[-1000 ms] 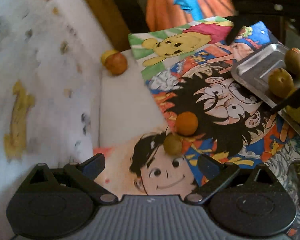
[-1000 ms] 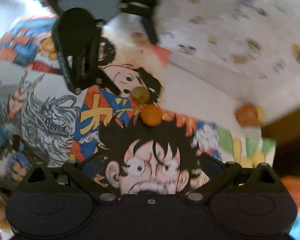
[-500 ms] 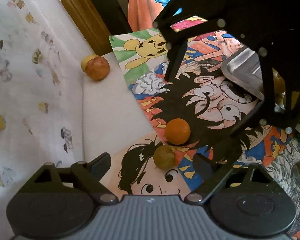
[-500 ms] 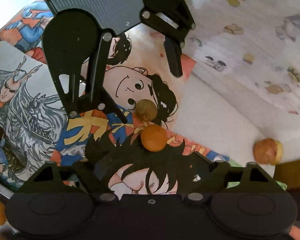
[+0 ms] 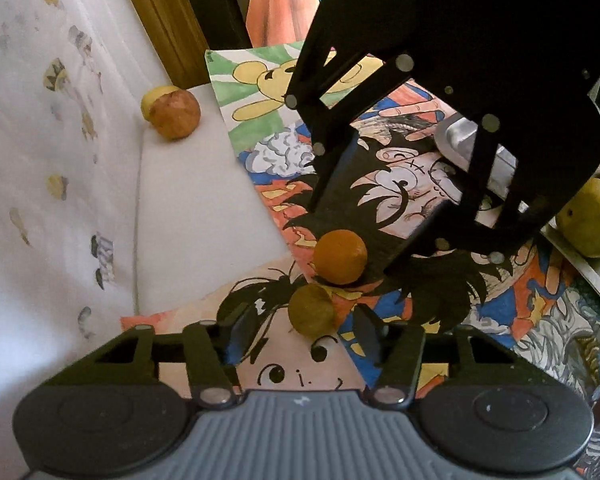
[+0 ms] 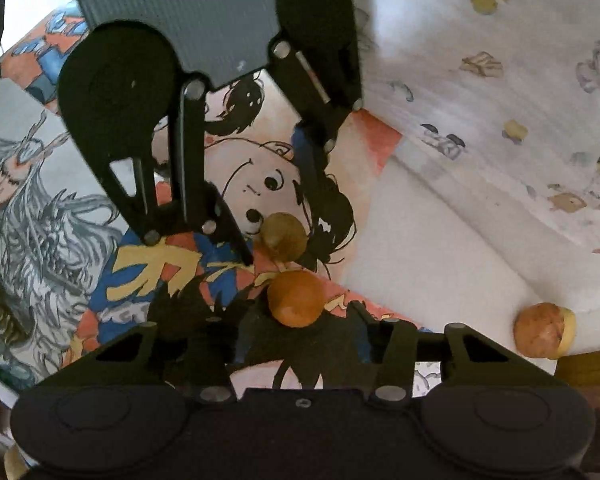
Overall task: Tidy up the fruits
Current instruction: 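Move both tools toward the small orange and small green fruit on the drawings, then grasp the small green fruit with the left tool while the right tool grasps the small orange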
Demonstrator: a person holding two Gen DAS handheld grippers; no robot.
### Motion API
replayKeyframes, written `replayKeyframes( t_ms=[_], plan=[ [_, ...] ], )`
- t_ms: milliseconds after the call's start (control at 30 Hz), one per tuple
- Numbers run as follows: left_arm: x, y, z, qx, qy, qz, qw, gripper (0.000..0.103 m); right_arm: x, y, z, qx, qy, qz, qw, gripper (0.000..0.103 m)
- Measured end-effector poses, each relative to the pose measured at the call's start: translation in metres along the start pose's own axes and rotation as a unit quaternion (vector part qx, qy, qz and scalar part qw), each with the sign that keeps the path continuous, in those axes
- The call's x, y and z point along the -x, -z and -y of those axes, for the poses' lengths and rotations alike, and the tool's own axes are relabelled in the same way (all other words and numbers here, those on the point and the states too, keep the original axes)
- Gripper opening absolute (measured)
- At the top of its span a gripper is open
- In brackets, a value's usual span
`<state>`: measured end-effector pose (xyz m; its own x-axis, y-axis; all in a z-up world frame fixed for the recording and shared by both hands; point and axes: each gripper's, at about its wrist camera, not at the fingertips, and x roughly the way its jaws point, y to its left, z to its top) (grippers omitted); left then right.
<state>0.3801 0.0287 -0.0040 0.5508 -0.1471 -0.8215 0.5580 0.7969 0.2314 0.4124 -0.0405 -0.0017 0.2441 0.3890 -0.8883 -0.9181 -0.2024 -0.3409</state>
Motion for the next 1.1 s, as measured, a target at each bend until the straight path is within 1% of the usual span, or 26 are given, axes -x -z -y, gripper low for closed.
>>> replayKeyframes(
  t_ms=[133, 200, 267, 367, 467, 633, 733, 800, 867, 1000, 1100],
  plan=[
    [-0.003, 0.000, -0.003, 0.011, 0.013, -0.004, 0.9998, 0.050, -0.006, 0.000, -0.002, 0.010, -0.005, -0.003, 1.000, 0.044],
    [-0.004, -0.001, -0.004, 0.015, 0.017, -0.004, 0.9997, 0.045, -0.006, 0.001, -0.002, 0.007, -0.006, -0.001, 1.000, 0.042],
    [-0.004, -0.002, -0.006, 0.019, 0.022, -0.003, 0.9996, 0.042, -0.006, 0.002, -0.001, 0.006, -0.006, 0.000, 1.000, 0.037],
    [-0.005, -0.003, -0.007, 0.023, 0.026, -0.003, 0.9994, 0.037, -0.008, 0.002, 0.000, 0.002, -0.009, 0.003, 1.000, 0.033],
    [-0.005, -0.003, -0.007, 0.026, 0.028, -0.004, 0.9993, 0.033, -0.008, 0.002, 0.000, -0.003, -0.009, 0.004, 1.000, 0.033],
    [-0.006, -0.003, -0.010, 0.041, 0.030, -0.006, 0.9987, 0.032, -0.006, 0.004, -0.002, -0.025, -0.008, 0.007, 1.000, 0.033],
    [-0.007, -0.003, -0.012, 0.052, 0.032, -0.008, 0.9981, 0.028, -0.004, 0.007, -0.005, -0.041, -0.006, 0.009, 0.999, 0.033],
    [-0.007, -0.002, -0.014, 0.063, 0.032, -0.010, 0.9974, 0.027, -0.004, 0.008, -0.007, -0.053, -0.003, 0.010, 0.999, 0.033],
    [-0.008, -0.003, -0.016, 0.085, 0.034, -0.016, 0.9957, 0.027, 0.001, 0.010, -0.010, -0.062, -0.001, 0.011, 0.998, 0.033],
    [-0.008, -0.003, -0.024, 0.132, 0.041, -0.023, 0.9901, 0.027, 0.007, 0.014, -0.014, -0.079, 0.003, 0.011, 0.997, 0.033],
    [-0.007, -0.002, -0.028, 0.156, 0.044, -0.026, 0.9865, 0.027, 0.010, 0.018, -0.015, -0.092, 0.007, 0.011, 0.996, 0.033]
  ],
)
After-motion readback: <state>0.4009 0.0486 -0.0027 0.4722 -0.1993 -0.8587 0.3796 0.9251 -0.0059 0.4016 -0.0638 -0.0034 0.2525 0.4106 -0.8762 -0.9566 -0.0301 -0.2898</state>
